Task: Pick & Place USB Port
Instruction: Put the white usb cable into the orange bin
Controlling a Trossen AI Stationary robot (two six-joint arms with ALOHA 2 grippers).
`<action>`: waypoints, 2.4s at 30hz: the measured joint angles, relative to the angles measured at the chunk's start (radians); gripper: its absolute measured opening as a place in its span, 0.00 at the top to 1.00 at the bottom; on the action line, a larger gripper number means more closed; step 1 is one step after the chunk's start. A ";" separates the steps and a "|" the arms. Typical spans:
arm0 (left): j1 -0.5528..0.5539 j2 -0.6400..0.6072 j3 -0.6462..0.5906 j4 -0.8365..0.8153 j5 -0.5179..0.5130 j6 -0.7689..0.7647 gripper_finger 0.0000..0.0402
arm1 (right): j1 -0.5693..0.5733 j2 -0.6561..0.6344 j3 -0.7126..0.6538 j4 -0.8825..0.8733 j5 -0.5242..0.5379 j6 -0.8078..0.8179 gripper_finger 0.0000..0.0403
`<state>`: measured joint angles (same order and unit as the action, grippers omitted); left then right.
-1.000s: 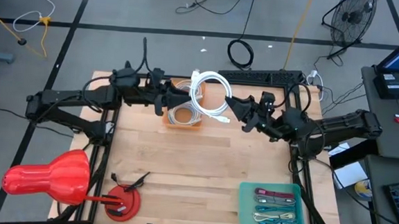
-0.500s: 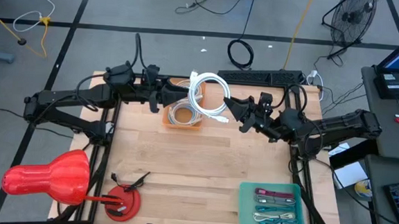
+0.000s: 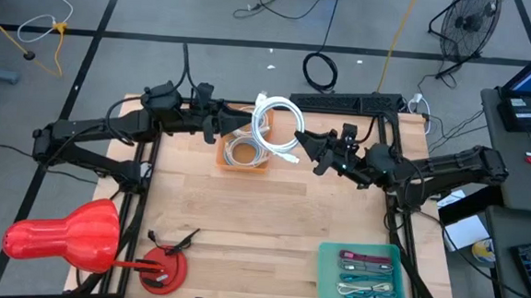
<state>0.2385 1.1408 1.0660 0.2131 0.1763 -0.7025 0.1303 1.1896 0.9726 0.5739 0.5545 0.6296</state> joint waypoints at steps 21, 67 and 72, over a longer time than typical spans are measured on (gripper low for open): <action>0.004 0.087 0.002 0.019 0.056 -0.015 0.71 | -0.012 0.007 -0.001 -0.032 -0.010 0.040 0.85; -0.452 0.149 0.001 0.116 -1.170 -0.260 0.90 | -0.403 -0.186 0.070 -0.389 -0.611 0.072 0.70; -0.402 0.150 -0.001 -0.042 -1.169 -0.430 0.90 | -0.404 -0.179 0.070 -0.477 -0.648 0.066 0.71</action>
<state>-0.1631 1.2911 1.0653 0.1715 -0.9924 -1.1325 -0.2741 1.0103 1.0428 0.0972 -0.0932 0.6952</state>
